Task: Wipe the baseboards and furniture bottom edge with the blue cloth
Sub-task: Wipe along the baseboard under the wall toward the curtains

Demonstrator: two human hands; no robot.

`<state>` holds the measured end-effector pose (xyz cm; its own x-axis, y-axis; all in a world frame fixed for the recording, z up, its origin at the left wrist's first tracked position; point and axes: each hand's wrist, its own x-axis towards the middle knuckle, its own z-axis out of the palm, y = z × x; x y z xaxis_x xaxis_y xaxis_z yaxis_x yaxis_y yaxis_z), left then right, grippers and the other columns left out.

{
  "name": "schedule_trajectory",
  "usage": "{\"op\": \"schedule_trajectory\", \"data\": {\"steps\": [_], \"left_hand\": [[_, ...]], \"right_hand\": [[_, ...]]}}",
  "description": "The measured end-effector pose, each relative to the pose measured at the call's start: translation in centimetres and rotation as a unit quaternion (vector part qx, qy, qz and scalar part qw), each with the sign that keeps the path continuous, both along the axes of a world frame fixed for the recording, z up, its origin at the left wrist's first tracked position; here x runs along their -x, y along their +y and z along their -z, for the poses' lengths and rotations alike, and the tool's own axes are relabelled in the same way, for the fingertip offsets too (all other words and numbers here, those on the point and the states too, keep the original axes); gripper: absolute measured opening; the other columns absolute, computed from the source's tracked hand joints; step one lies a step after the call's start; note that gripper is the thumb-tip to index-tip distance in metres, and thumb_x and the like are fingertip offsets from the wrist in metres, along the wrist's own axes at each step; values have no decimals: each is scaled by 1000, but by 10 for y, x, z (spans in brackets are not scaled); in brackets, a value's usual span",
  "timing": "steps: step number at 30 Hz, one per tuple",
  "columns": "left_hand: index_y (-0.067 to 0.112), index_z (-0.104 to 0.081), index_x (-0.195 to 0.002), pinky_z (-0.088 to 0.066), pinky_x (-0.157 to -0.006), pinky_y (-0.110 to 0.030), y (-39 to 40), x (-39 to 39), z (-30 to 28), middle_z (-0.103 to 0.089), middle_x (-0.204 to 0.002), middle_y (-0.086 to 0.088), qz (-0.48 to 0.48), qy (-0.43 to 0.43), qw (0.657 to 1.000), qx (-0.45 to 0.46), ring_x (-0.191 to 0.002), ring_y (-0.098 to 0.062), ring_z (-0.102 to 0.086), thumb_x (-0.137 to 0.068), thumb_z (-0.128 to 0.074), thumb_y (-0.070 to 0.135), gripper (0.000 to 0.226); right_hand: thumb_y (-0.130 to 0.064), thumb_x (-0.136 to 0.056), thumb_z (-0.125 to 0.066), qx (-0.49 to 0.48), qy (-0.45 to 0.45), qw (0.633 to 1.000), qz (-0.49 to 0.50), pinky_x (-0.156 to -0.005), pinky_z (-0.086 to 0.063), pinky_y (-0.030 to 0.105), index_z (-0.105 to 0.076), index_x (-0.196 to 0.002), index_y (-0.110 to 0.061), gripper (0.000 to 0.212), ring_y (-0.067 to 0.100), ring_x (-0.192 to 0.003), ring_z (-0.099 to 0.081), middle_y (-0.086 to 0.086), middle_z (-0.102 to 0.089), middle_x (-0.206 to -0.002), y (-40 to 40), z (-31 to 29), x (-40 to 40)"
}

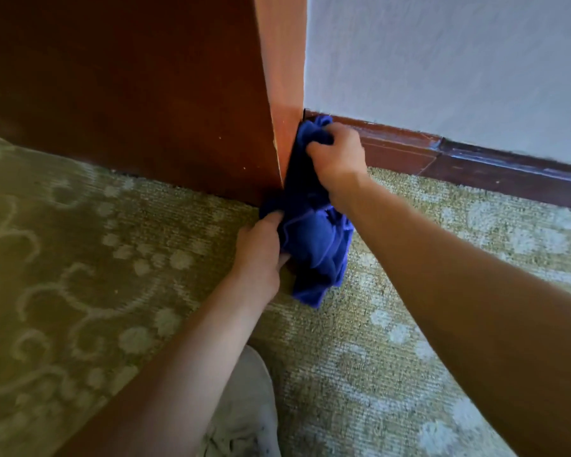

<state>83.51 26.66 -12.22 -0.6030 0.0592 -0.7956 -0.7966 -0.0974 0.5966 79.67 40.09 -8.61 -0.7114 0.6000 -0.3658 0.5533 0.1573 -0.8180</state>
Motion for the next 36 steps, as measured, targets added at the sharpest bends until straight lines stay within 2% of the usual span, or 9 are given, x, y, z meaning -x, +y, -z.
{"op": "schedule_trajectory", "data": {"steps": [4, 10, 15, 18, 20, 23, 27, 33, 36], "left_hand": [[21, -56, -131, -57, -79, -38, -12, -12, 5, -69, -120, -7, 33, -14, 999, 24, -101, -25, -69, -94, -59, 23, 37], [25, -62, -117, -52, -90, -43, -23, -31, 1, -69, -115, -3, 80, 26, 996, -8, -105, -22, -65, -101, -45, 11, 28], [22, -59, -126, -54, -85, -39, -16, -21, 1, -68, -119, -4, 57, -1, 998, 17, -109, -24, -64, -99, -54, 25, 27], [16, -58, -128, -55, -79, -33, -16, -12, 6, -68, -119, -7, 45, -35, 998, 2, -108, -23, -65, -97, -57, 24, 31], [16, -59, -128, -55, -77, -34, -16, -14, 7, -70, -117, -7, 34, -38, 999, 5, -102, -22, -67, -98, -55, 22, 32], [18, -61, -120, -53, -69, -34, -19, -26, 9, -71, -108, -7, 26, -18, 999, 21, -93, -25, -69, -99, -47, 15, 26], [16, -61, -125, -54, -88, -45, -24, -34, 2, -69, -120, -10, 18, -27, 999, 19, -105, -29, -66, -99, -47, 21, 31], [10, -64, -119, -51, -81, -31, 15, -21, -61, -71, -108, -9, 61, 29, 998, -17, -91, -20, -67, -96, -51, 15, 27], [11, -68, -108, -53, -69, -30, 34, -23, -97, -72, -100, -9, 87, 40, 995, 13, -85, -22, -68, -96, -52, 18, 21]], "right_hand": [[-13, -88, -55, -34, -17, 997, -61, -76, -48, 36, -62, -97, -4, 14, 36, -93, -63, 19, -68, -96, -25, 16, -41], [-22, -88, -55, -90, -18, 990, -109, -66, -36, 33, -55, -101, -11, 18, 32, -79, -54, 7, -57, -82, -45, -2, -61], [-13, -88, -52, -45, -60, 995, -69, -89, -47, 40, -56, -124, -12, 36, 38, -109, -59, 18, -65, -115, -19, 0, -17], [-11, -86, -53, -53, -70, 995, -54, -88, -47, 39, -61, -113, -13, 28, 37, -109, -59, 18, -66, -113, -12, 6, -2], [-11, -85, -54, -64, -58, 995, -55, -81, -47, 41, -55, -94, -13, 9, 39, -100, -60, 21, -66, -101, -24, 8, -20], [-14, -85, -55, -53, -47, 992, -102, -67, -42, 38, -47, -84, -11, 9, 37, -85, -60, 12, -57, -82, -41, 2, -54], [-16, -86, -60, -10, -62, 981, -185, -72, -45, 35, -63, -95, -5, 14, 31, -89, -62, 10, -63, -87, -10, -15, -62], [-20, -85, -61, 44, -37, 998, 5, -94, -51, 44, -67, -110, -12, 26, 33, -104, -64, 15, -70, -109, 55, -41, -85], [-12, -87, -59, 124, -71, 987, 66, -94, -52, 49, -64, -116, -1, 31, 36, -106, -65, 23, -67, -114, 66, -55, -106]]}}
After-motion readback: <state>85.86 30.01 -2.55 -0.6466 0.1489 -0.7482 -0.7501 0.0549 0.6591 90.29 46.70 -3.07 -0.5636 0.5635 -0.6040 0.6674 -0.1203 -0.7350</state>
